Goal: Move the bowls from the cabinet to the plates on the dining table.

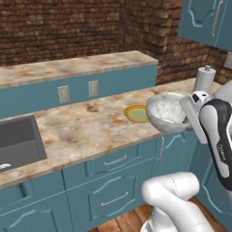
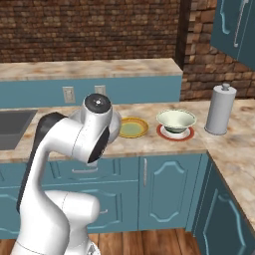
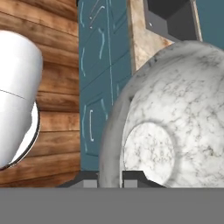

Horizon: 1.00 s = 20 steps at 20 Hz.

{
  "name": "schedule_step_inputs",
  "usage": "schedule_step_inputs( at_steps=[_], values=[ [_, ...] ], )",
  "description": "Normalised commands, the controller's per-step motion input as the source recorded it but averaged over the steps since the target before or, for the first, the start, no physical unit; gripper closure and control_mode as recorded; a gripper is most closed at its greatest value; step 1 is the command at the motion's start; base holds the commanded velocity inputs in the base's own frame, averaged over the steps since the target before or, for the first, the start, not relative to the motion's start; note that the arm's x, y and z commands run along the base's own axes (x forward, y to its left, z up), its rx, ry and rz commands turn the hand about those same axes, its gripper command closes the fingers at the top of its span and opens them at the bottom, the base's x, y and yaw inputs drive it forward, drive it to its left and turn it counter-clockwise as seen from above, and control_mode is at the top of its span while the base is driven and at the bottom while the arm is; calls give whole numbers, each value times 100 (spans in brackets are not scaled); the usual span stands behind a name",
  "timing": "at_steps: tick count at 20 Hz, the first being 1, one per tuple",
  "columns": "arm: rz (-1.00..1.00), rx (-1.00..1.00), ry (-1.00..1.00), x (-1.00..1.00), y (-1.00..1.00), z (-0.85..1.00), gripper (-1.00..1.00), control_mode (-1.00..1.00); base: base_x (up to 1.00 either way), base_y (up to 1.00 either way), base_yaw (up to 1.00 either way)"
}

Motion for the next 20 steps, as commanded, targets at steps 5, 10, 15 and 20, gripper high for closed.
schedule_step_inputs(
  at_steps=[5, 10, 15, 20],
  values=[
    [0, 0, -9, 35, 0, -38, 100, -100, 0, 0, 0],
    [0, 0, -4, 37, -4, -12, 100, -100, 0, 0, 0],
    [0, 0, 1, 48, -10, -1, 100, -100, 0, 0, 0],
    [0, -1, 3, 48, -10, -1, 100, -100, 0, 0, 0]
  ],
)
